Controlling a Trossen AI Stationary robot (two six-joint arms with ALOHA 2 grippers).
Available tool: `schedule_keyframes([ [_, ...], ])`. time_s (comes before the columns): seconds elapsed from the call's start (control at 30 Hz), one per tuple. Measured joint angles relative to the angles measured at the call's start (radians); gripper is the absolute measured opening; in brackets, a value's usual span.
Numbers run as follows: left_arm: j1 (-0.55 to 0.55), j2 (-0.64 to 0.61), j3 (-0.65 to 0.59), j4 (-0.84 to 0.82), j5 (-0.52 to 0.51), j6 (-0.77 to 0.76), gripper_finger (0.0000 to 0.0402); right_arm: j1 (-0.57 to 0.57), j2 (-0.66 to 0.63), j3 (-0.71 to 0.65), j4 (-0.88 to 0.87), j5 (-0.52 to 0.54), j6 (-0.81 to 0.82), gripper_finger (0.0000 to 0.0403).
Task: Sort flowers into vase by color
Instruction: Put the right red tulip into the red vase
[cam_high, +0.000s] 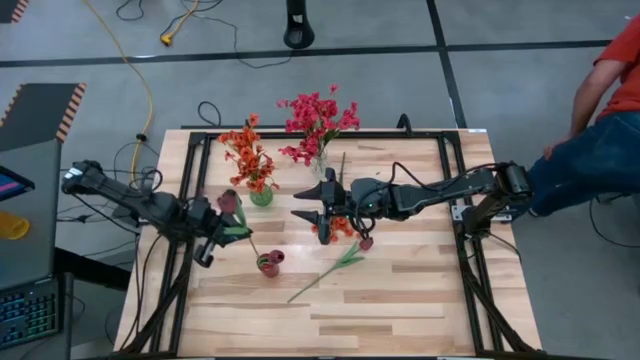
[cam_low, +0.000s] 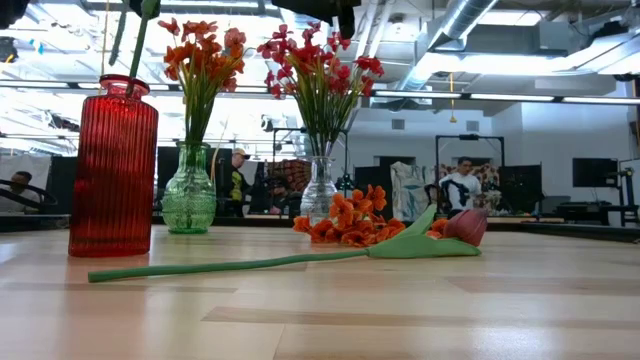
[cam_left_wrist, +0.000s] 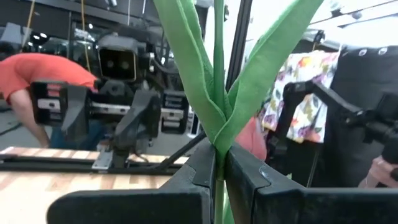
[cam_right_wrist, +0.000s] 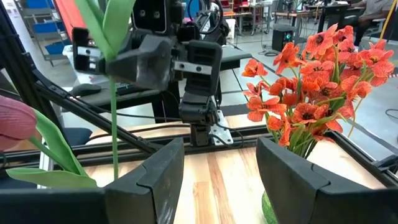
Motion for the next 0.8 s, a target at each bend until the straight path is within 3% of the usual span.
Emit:
schedule_keyframes([
  [0.47, -0.001, 0.110, 0.000, 0.002, 0.000, 0.030, 0.0008, 0.000, 0.000, 0.000, 0.000, 0.000, 0.000, 0.0227],
  [0.8, -0.001, 0.075, 0.000, 0.117, 0.060, 0.033, 0.0008, 0.000, 0.001, 0.000, 0.000, 0.000, -0.001, 0.0227],
])
